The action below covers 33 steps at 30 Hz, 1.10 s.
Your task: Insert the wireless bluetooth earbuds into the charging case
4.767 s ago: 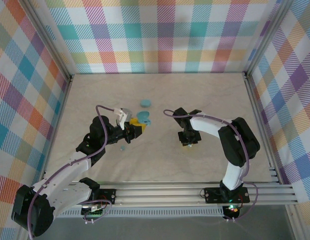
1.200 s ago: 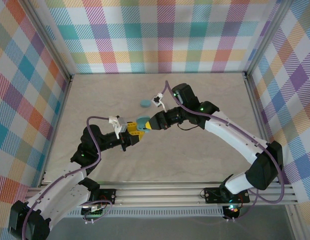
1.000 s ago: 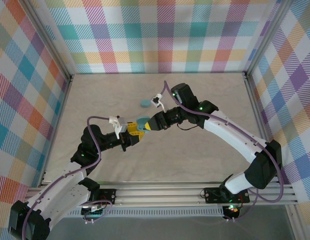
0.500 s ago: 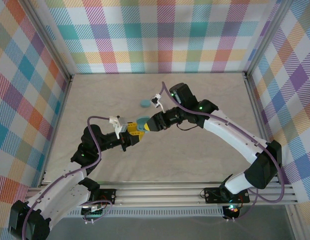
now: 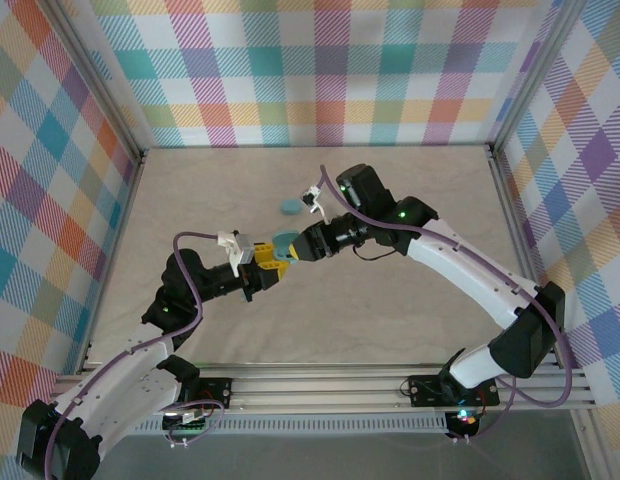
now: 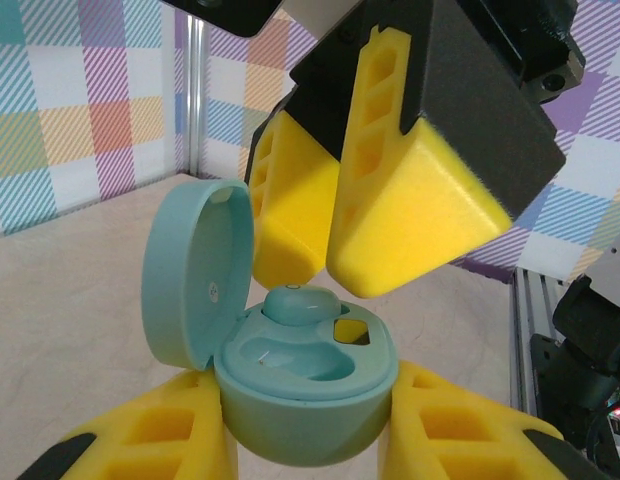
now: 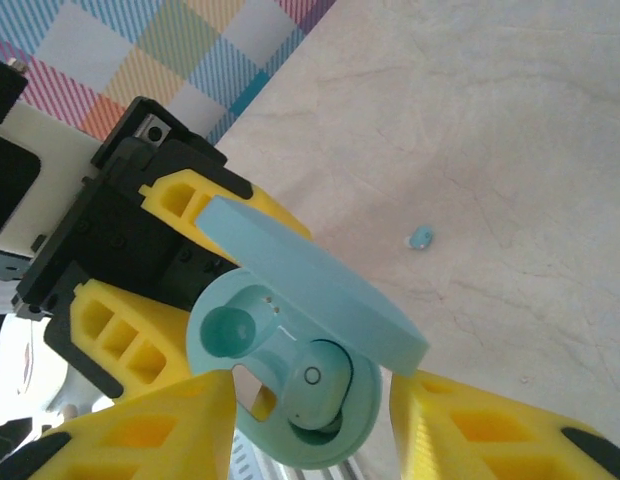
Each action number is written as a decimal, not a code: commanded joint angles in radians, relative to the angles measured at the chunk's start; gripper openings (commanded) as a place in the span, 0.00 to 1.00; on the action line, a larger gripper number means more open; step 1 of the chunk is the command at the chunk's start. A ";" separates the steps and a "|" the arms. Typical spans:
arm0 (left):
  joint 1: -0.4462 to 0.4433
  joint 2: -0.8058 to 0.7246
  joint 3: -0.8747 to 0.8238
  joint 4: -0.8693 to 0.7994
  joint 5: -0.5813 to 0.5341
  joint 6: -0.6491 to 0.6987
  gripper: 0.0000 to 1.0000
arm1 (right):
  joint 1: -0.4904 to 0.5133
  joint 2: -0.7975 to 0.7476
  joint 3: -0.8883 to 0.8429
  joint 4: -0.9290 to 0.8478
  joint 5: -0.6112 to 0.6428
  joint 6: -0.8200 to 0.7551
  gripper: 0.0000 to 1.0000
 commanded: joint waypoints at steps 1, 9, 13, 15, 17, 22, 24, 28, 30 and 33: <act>0.004 -0.010 0.010 0.054 0.018 -0.005 0.00 | 0.009 -0.018 0.030 -0.024 0.063 -0.016 0.45; 0.004 -0.029 0.016 0.039 -0.037 -0.008 0.00 | 0.009 -0.112 -0.019 0.074 0.103 0.022 0.46; 0.004 -0.042 0.040 -0.028 -0.072 0.006 0.00 | 0.004 -0.168 -0.071 0.151 0.138 0.068 0.48; 0.004 -0.042 0.051 -0.052 -0.080 0.009 0.00 | -0.004 -0.194 -0.097 0.179 0.164 0.095 0.48; 0.004 -0.041 0.062 -0.072 -0.102 0.004 0.00 | -0.018 -0.220 -0.129 0.202 0.203 0.134 0.48; 0.005 -0.043 0.095 -0.132 -0.186 -0.018 0.00 | -0.092 -0.264 -0.246 0.226 0.300 0.316 0.50; 0.004 -0.047 0.110 -0.162 -0.219 -0.025 0.00 | -0.136 -0.264 -0.317 0.283 0.240 0.407 0.50; 0.006 -0.054 0.138 -0.210 -0.278 -0.038 0.00 | -0.137 -0.213 -0.428 0.397 0.173 0.504 0.44; 0.006 -0.048 0.155 -0.241 -0.306 -0.026 0.00 | -0.105 -0.165 -0.481 0.467 0.173 0.526 0.41; 0.013 -0.026 0.185 -0.276 -0.344 -0.008 0.00 | -0.025 -0.050 -0.500 0.552 0.191 0.538 0.38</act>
